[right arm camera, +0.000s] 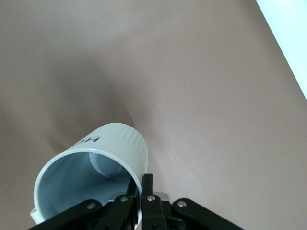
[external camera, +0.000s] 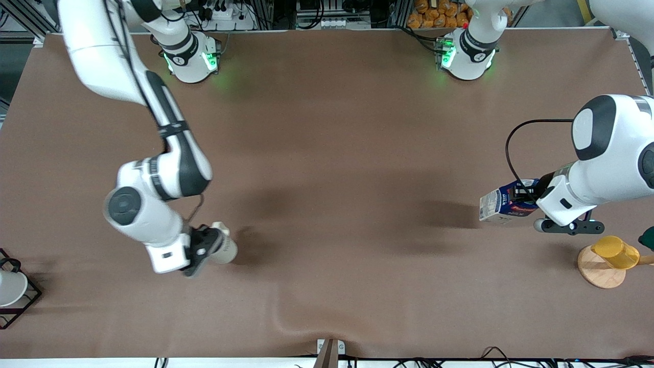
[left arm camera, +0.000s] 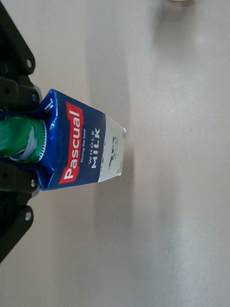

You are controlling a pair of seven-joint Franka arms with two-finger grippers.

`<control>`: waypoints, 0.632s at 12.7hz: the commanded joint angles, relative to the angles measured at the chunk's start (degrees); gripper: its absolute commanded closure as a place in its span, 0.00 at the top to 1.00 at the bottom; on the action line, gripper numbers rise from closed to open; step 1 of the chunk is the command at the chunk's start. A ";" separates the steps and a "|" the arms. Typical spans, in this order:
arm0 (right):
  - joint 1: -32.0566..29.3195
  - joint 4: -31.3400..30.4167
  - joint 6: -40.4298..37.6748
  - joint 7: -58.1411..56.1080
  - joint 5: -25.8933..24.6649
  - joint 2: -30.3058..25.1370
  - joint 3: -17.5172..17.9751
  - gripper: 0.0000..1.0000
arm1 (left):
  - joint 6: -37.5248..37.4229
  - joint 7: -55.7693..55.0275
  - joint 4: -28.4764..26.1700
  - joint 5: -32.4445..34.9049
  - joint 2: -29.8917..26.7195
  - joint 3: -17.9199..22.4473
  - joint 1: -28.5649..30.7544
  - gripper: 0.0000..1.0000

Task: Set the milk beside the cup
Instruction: 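Lift the carton with the left gripper while the right gripper lifts the mug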

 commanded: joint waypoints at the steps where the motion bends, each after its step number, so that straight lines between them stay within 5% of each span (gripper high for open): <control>1: 4.04 1.61 1.15 1.05 -0.57 1.11 -0.25 0.00 | -0.89 -1.04 -0.57 -0.60 -1.29 -0.16 0.08 0.40; 8: 15.48 3.98 1.67 22.92 -0.92 4.27 -0.33 0.00 | -0.98 -6.04 -0.39 -2.60 -1.99 -3.84 -0.36 0.40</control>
